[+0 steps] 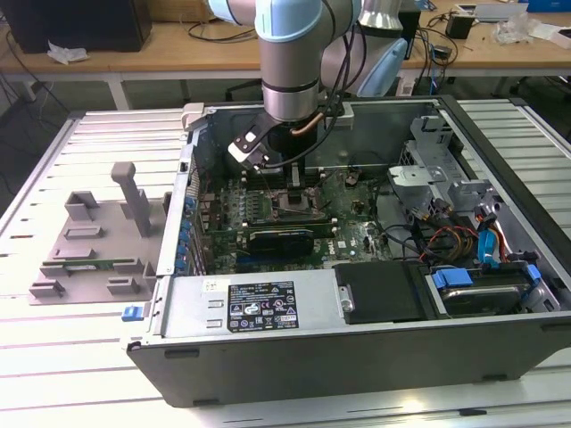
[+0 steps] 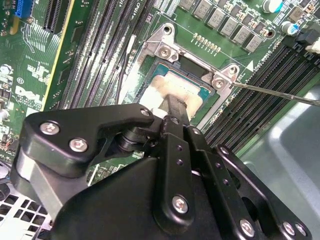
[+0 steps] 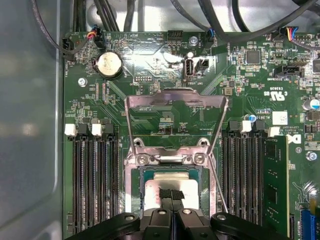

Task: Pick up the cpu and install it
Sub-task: 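Place the cpu into insertion slot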

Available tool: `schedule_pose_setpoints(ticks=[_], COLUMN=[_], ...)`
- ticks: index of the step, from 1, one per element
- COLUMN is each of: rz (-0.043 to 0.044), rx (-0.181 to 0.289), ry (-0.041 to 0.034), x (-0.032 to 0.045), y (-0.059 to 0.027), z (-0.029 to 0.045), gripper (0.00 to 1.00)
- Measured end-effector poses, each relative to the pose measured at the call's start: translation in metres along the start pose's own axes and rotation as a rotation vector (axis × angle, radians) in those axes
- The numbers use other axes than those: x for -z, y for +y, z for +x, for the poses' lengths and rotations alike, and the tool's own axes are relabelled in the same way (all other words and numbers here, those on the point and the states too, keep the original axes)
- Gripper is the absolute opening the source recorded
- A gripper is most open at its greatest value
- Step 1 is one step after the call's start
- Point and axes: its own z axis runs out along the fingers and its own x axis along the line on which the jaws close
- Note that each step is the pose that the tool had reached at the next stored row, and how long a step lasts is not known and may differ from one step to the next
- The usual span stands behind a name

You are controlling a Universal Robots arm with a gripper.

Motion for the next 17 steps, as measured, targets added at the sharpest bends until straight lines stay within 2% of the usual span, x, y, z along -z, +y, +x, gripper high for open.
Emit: schedule_pose_setpoints(ticks=[3, 6, 10, 13, 17], rz=[0.0008, 0.0008, 0.0008, 0.0009, 0.0008], rx=[0.000, 0.000, 0.000, 0.000, 0.000], ry=[-0.0010, -0.0011, -0.0011, -0.0012, -0.0012], x=[0.0055, 0.0156, 0.0341, 0.0443, 0.0465], y=[0.0002, 0.0007, 0.0015, 0.0020, 0.0021], z=[-0.0002, -0.0003, -0.0005, -0.0006, -0.0006], gripper=[0.11, 0.11, 0.11, 0.11, 0.11])
